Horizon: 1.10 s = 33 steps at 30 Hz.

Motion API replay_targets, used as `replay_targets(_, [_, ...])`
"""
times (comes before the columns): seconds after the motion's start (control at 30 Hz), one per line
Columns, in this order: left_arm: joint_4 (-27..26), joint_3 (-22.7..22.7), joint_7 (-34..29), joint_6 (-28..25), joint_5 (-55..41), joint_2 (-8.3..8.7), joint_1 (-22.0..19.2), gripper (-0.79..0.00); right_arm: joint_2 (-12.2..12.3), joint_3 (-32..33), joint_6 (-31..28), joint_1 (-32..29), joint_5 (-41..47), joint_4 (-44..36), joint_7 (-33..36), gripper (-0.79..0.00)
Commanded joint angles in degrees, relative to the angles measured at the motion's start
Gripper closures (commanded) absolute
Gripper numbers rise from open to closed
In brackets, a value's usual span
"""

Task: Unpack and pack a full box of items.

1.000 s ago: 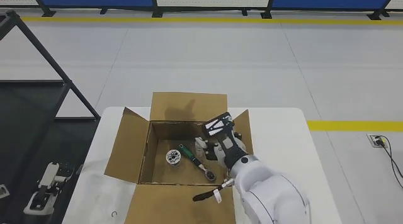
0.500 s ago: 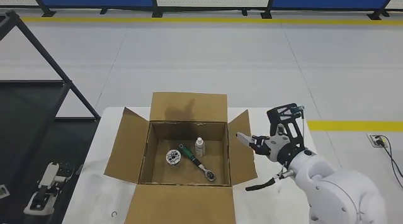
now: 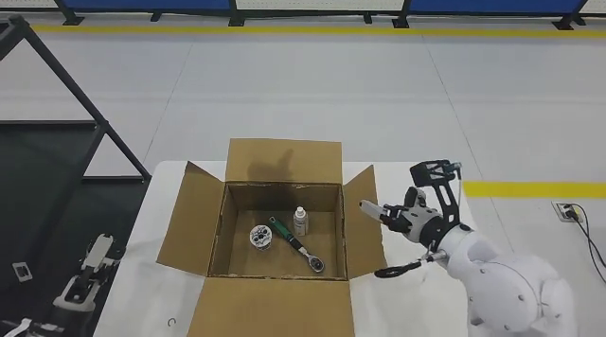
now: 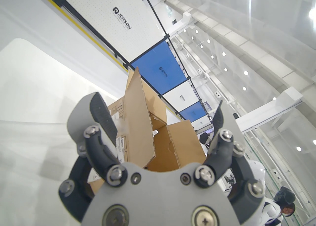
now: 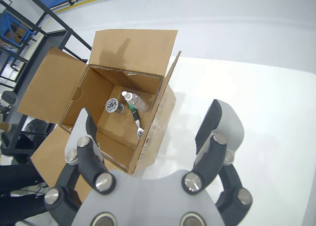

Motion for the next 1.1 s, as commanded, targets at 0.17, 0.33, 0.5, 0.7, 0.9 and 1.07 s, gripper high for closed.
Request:
replay_targets(0.17, [0.69,1.98,-5.68,3.35,0.76,0.59,-3.56,-0.785,1.05,3.75,-2.46,1.47,13.97,5.94,5.63,-0.785])
replay_targets(0.33, [1.02,3.39,-7.29,2.87,1.34,0.8,-4.65,-0.785,1.73,2.77,-5.41,1.56,20.05,7.52,7.36,-0.785])
replay_targets(0.5, [0.74,4.46,-7.65,2.49,1.45,0.9,-4.81,-0.785,2.14,-0.4,-6.73,1.5,22.93,7.33,6.02,-0.785])
replay_targets(0.7, [0.09,5.66,-7.67,2.51,1.46,0.99,-5.11,-0.785,2.5,-5.13,-7.35,2.89,24.66,8.29,4.05,-0.785])
replay_targets(0.9, [-1.01,6.89,-8.0,2.52,1.61,1.08,-5.11,-0.785,2.82,-9.05,-7.92,5.09,26.6,10.41,2.34,-0.785])
replay_targets(1.07, [-1.36,8.19,-8.37,2.68,1.99,1.16,-5.47,-0.785,2.94,-12.43,-7.17,7.36,26.84,13.9,0.24,-0.785])
